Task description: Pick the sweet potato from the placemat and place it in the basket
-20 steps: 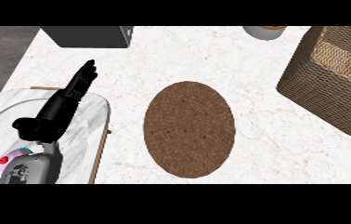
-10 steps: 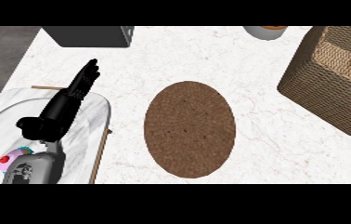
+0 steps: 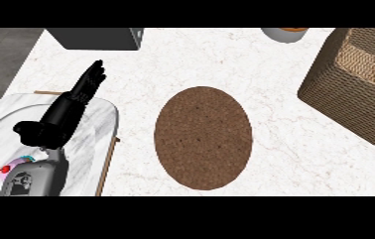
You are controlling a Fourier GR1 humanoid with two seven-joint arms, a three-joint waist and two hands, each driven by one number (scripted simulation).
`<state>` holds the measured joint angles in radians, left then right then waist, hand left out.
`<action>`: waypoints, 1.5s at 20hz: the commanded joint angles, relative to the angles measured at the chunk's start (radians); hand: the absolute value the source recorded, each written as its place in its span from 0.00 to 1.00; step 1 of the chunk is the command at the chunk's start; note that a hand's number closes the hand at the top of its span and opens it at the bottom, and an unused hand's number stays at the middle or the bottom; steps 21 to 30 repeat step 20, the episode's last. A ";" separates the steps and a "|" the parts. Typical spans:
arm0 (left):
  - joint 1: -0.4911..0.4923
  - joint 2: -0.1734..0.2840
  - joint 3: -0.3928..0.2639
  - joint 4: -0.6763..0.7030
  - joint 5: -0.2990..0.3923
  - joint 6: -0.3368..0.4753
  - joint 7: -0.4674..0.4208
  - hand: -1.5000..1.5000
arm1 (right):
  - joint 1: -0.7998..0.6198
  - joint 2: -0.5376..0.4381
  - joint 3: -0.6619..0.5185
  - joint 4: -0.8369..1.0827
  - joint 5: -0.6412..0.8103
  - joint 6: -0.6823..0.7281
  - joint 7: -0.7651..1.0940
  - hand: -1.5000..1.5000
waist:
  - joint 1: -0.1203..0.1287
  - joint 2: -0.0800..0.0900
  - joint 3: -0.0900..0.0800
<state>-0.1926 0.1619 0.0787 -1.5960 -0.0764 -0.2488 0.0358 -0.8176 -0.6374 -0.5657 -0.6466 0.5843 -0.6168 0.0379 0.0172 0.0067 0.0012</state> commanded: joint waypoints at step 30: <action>0.013 -0.025 -0.010 -0.015 -0.023 0.025 0.016 0.50 | -0.070 -0.165 -0.180 0.145 -0.323 0.143 -0.179 0.00 | -0.016 -0.008 -0.001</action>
